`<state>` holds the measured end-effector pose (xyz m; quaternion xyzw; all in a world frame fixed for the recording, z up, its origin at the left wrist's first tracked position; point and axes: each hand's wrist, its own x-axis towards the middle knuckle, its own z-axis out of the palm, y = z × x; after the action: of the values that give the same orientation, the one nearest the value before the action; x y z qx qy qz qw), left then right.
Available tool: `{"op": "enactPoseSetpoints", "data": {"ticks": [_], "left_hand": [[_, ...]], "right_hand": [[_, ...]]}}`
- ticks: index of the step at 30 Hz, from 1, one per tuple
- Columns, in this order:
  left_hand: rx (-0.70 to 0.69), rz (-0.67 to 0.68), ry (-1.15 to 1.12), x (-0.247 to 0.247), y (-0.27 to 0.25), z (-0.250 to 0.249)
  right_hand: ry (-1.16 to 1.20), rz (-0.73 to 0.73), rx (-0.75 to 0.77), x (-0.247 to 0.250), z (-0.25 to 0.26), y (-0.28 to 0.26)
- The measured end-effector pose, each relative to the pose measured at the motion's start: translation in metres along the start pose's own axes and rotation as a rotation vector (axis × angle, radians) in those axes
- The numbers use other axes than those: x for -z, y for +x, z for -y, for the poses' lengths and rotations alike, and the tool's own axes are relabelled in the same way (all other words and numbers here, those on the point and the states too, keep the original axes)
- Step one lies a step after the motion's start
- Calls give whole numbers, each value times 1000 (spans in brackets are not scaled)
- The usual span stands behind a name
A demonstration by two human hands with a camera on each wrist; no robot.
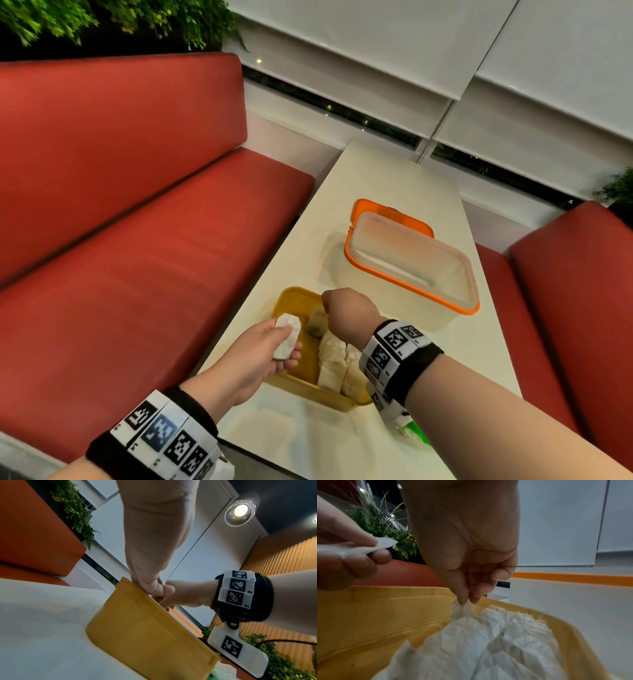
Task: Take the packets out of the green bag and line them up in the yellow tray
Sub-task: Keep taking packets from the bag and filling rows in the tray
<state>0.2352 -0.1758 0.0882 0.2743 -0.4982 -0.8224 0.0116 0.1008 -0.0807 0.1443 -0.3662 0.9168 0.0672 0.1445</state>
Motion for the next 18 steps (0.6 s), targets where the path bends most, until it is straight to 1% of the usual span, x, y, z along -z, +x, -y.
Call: {"op": "enactPoseSetpoints", "data": {"ticks": [2,4,6,7,9,10,12,14,18], "left_hand": [[-6,3,-1,0,0,-2],[-19,4,16,-2,0,-3],[-33,2,46,-3,1,-4],[-40,5,69,-5,1,-4],[-57,21,126,-8,3,-5],[-68,32,153,-10,3,-5],[-93,53,200,-16,4,-6],[-114,71,235,-20,4,-7],[-140,68,288,-23,5,-9]], "right_hand": [[71,-47,-22,3,-5,-1],[193,-132,-27,9,-10,-4],[332,-206,37,17,-13,-10],[400,-208,89,21,-13,-16],[476,-135,185,26,-7,-28],[475,-94,215,26,-5,-32],[468,-64,260,22,-2,-36],[508,-89,282,17,-1,-37],[569,-130,271,15,-2,-39]]}}
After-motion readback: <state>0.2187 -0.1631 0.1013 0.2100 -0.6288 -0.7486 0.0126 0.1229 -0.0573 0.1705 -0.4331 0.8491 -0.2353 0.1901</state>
